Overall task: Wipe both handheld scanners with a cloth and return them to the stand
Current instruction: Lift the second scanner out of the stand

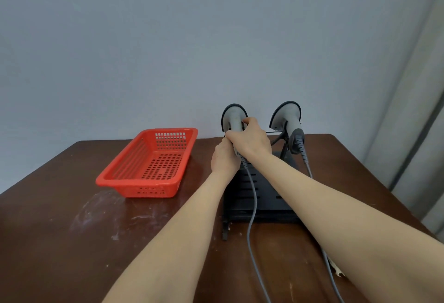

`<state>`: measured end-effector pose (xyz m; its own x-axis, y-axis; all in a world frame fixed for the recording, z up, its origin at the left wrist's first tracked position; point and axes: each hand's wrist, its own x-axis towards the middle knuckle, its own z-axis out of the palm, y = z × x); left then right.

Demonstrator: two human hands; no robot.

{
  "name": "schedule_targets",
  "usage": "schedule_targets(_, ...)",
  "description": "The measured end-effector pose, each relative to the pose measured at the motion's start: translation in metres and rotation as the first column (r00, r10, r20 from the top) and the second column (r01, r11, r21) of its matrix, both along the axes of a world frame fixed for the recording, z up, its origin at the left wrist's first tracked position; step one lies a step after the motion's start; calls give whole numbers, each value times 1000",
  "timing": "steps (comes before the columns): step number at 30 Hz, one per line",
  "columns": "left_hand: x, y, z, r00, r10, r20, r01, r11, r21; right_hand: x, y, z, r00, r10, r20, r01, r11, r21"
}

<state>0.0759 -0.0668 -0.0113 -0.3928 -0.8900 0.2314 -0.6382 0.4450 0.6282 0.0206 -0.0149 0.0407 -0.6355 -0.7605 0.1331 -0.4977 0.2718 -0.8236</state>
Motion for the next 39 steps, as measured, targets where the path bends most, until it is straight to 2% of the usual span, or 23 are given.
schedule_targets(13,-4,-2,-6,998,-8,-61,8,1000,4,4,10,6,999,17,28,-15,997,-75)
schedule_targets(18,-4,-5,-4,999,-4,-53,4,1000,8,5,12,22,999,41,18,-37,982,-186)
schedule_targets(22,-2,-9,2,999,10,-49,-9,1000,30,0,16,31,995,52,83,-31,972,-235)
schedule_targets(34,11,-6,25,986,-114,120,106,992,74,-7,58,25,958,163,236,-77,938,-337)
schedule_targets(39,22,5,46,991,-34,130,26,997,67,-8,83,30,926,256,279,-149,924,-353)
